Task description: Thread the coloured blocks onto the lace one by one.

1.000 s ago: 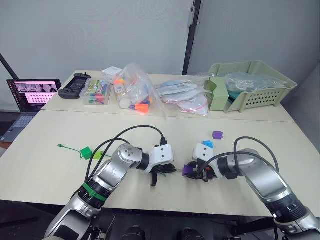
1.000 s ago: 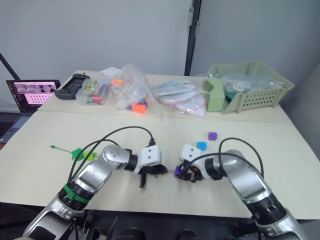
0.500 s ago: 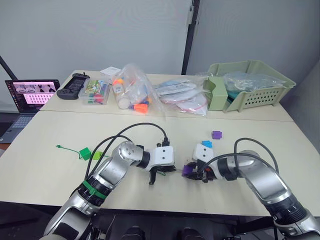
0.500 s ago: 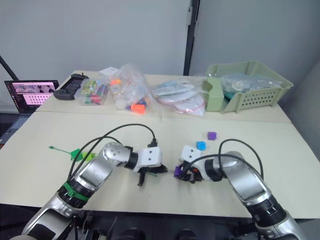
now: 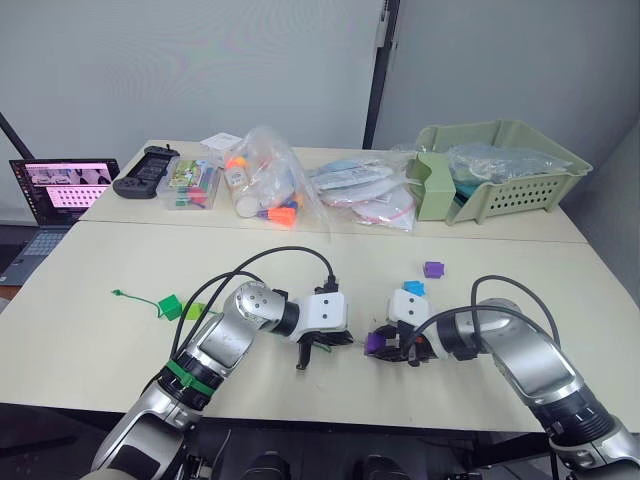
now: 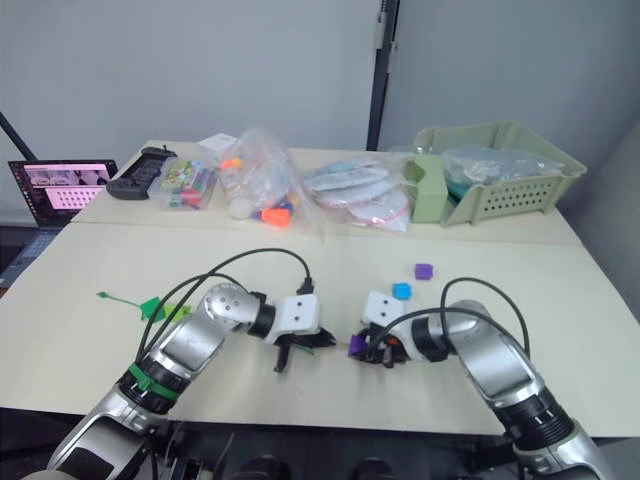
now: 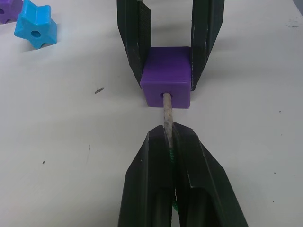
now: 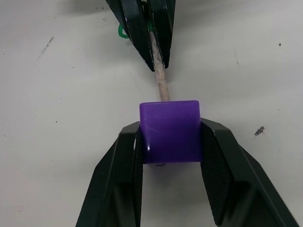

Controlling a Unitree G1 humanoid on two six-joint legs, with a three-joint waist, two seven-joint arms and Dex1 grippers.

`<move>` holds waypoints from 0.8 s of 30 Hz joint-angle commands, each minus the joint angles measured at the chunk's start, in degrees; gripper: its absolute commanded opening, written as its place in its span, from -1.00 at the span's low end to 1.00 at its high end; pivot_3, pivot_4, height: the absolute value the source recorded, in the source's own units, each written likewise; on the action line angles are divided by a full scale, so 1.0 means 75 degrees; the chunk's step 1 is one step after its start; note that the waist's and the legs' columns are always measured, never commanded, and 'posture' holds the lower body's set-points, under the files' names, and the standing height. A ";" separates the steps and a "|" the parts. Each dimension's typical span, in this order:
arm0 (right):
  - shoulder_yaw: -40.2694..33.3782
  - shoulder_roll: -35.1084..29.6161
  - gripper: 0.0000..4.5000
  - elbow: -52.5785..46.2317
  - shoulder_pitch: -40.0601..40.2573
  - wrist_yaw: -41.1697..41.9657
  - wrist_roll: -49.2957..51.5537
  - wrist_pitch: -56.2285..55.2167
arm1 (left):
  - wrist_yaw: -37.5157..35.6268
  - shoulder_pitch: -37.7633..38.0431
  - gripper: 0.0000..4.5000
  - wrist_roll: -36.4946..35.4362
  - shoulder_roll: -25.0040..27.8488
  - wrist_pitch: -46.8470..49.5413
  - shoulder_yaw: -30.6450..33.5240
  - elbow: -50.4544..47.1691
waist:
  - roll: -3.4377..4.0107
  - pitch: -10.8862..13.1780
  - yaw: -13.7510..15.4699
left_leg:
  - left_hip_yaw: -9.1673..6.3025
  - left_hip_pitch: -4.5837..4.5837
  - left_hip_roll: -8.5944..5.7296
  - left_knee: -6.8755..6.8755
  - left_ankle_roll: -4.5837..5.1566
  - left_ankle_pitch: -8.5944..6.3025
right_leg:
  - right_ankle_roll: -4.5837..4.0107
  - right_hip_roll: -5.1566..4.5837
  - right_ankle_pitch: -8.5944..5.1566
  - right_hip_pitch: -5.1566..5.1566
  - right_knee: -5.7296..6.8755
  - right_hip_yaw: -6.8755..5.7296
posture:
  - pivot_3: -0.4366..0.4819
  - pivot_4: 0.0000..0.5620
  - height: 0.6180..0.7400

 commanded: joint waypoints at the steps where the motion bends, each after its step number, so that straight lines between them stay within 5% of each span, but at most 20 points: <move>1: 0.0605 0.0463 -0.49 -0.0281 -0.0030 0.0107 0.0330 -0.0133 | 0.0107 -0.0012 -1.00 -0.0424 -0.0630 -0.0212 -0.0218 -0.0532 | 0.0000 0.0000 -0.0013 | 0.0000 0.0001 0.0000 0.0000 0.0000 0.0000 | 0.0000 0.0000 0.0000 0.0000 0.0001 0.0000 | -0.05 -0.47 1.00; 15: 0.0707 0.0625 -0.49 -0.0435 -0.0083 0.0027 0.0330 0.0045 | 0.0135 0.0002 -1.00 -0.0310 -0.1012 -0.0073 -0.0347 -0.0481 | 0.0000 0.0000 0.0001 | 0.0000 0.0039 0.0000 0.0003 0.0000 0.0000 | 0.0002 0.0000 -0.0001 0.0043 0.0000 -0.0001 | -0.05 -0.47 1.00; 24: 0.0632 0.0509 -0.49 -0.0393 0.0020 0.0060 0.0265 0.0008 | -0.0006 -0.0069 0.31 -0.0217 -0.0858 -0.0234 -0.0199 -0.0394 | 0.0000 -0.0002 -0.0089 | -0.0003 0.0040 0.0004 -0.0026 0.0000 0.0000 | 0.0001 0.0004 -0.0001 0.0033 -0.0007 0.0000 | -0.05 -0.47 1.00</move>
